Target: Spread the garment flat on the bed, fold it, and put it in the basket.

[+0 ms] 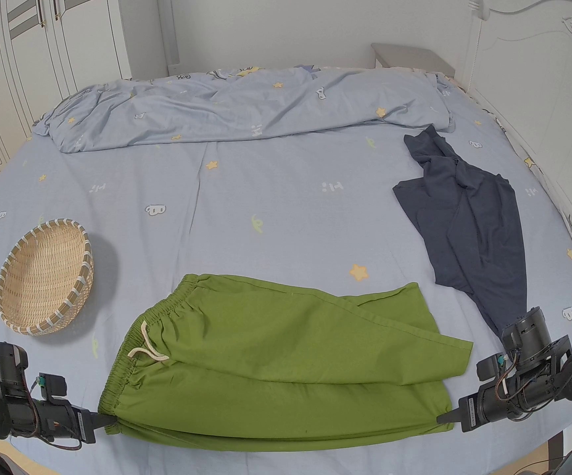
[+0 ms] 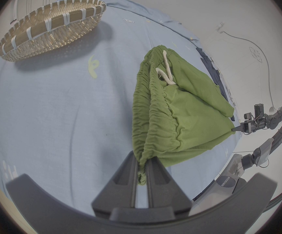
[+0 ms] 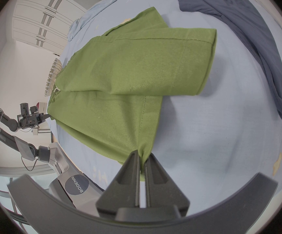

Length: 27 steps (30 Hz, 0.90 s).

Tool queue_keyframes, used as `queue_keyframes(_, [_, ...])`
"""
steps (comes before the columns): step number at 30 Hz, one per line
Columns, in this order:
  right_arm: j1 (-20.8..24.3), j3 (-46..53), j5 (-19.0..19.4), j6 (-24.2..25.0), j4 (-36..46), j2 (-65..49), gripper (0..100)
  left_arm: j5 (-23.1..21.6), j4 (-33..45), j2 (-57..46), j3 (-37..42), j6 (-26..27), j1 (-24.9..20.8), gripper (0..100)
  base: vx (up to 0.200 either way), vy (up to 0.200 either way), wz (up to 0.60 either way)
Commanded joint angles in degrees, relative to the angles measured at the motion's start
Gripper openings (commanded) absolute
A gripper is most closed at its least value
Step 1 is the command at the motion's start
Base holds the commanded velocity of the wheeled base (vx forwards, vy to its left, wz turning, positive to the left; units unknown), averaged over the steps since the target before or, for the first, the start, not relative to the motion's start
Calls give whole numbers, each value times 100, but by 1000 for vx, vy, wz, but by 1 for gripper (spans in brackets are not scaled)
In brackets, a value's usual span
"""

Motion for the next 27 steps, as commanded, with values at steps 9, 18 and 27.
queue_keyframes(9, [124, 22, 7, -16, 3, 93, 100, -5, 43, -20, 101, -14, -148, 100, 0, 0, 0])
queue_keyframes(18, [211, 4, -10, 10, -14, -48, 100, -304, 8, -195, 40, -163, -69, 100, 0, 0, 0])
queue_keyframes(27, [132, -628, -933, -95, 56, -1024, 100, -392, 43, -1066, -1481, -2378, -500, 100, 0, 0, 0])
